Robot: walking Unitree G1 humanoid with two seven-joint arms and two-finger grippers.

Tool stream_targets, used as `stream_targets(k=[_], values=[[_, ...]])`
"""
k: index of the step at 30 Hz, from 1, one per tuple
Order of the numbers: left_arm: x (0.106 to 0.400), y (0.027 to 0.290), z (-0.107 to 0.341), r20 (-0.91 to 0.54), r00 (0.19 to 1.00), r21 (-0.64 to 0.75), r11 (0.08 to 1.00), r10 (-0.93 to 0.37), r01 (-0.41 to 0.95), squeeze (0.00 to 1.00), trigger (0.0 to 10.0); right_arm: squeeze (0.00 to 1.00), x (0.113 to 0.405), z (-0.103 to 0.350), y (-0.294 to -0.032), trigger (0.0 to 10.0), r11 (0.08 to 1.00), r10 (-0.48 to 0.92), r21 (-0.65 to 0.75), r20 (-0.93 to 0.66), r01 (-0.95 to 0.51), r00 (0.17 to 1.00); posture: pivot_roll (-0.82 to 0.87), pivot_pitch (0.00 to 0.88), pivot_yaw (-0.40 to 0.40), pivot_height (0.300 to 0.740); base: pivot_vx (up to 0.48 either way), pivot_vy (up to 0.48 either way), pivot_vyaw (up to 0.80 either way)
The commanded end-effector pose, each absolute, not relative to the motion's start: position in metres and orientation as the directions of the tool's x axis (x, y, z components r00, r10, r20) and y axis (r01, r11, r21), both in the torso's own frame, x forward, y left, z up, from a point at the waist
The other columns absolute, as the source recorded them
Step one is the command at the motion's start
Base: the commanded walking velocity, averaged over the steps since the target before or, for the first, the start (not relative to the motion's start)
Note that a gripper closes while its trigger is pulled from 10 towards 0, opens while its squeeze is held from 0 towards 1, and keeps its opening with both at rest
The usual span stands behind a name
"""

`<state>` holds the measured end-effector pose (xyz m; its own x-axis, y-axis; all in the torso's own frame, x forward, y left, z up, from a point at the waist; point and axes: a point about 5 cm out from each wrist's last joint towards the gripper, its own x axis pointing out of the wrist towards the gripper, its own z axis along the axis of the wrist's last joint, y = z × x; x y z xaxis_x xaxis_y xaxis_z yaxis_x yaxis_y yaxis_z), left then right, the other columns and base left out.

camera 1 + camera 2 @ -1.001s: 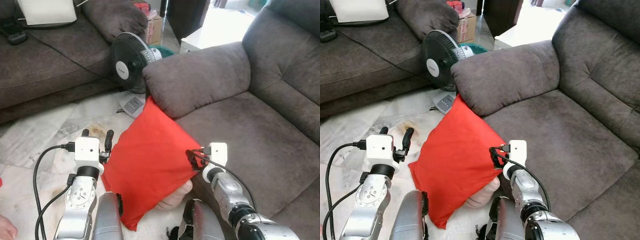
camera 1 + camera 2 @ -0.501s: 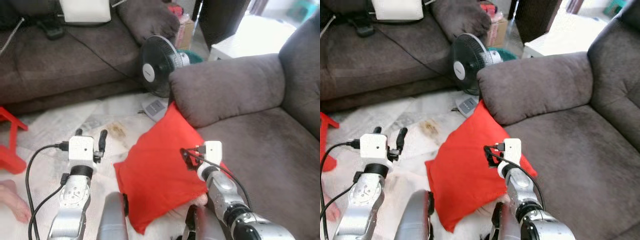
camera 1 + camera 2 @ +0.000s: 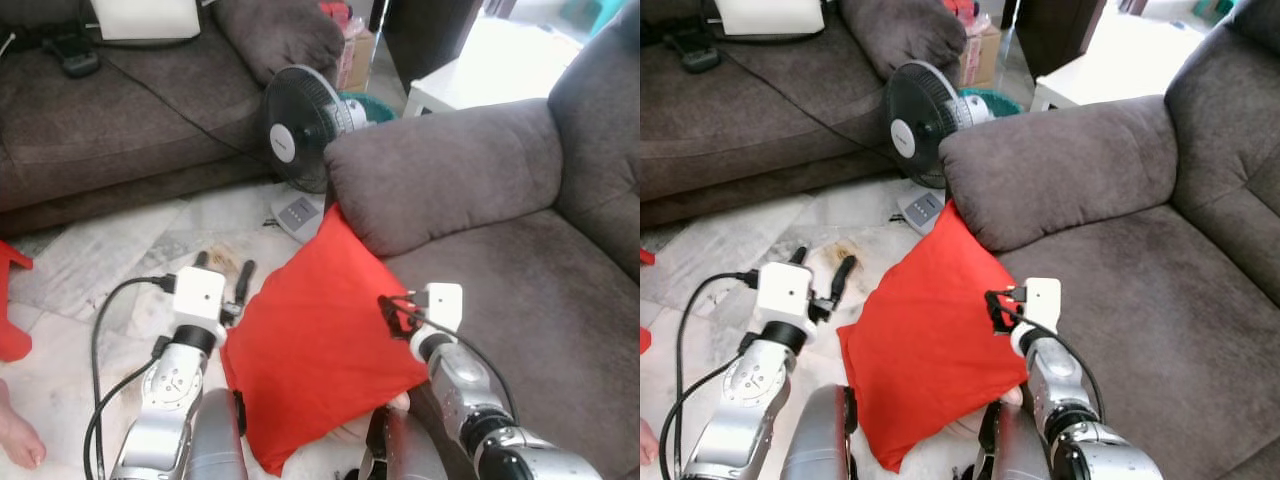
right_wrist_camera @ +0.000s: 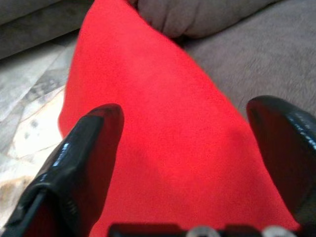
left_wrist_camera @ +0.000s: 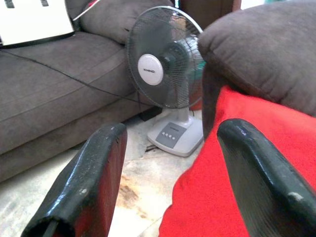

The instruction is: Move the pillow to the sofa from floor

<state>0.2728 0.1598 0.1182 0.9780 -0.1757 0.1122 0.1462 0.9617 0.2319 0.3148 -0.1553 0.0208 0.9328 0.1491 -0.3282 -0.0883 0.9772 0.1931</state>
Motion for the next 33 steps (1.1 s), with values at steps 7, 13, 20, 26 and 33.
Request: stream_targets(k=[7,13,20,26,33], values=[[0.269,0.156,0.112,0.075,0.977,0.223,0.958,-0.200,0.179,0.00,10.0,0.00,0.317,0.021,-0.167,10.0,0.981,0.060,0.193,-0.358,0.011,0.932,0.28,0.143,-0.129,0.585,0.000,0.000,0.00],[0.268,0.155,0.112,0.067,0.977,0.220,0.958,-0.204,0.185,0.00,10.0,0.00,0.321,0.024,-0.173,10.0,0.981,0.023,0.186,-0.370,0.050,0.929,0.28,0.150,-0.134,0.585,0.000,0.000,0.00],[0.262,0.154,0.112,0.061,0.979,0.207,0.962,-0.196,0.179,0.00,10.0,0.00,0.322,0.023,-0.170,10.0,0.985,0.010,0.162,-0.407,0.062,0.914,0.30,0.167,-0.150,0.585,0.000,0.000,0.00],[0.257,0.156,0.109,0.049,0.982,0.187,0.968,-0.181,0.169,0.00,10.0,0.00,0.320,0.020,-0.173,10.0,0.987,-0.019,0.133,-0.449,0.088,0.893,0.31,0.179,-0.161,0.585,0.000,0.000,0.00],[0.253,0.156,0.107,0.031,0.984,0.181,0.970,-0.173,0.165,0.00,10.0,0.00,0.320,0.020,-0.182,10.0,0.987,-0.051,0.111,-0.468,0.116,0.882,0.31,0.189,-0.171,0.585,0.000,0.000,0.00]])
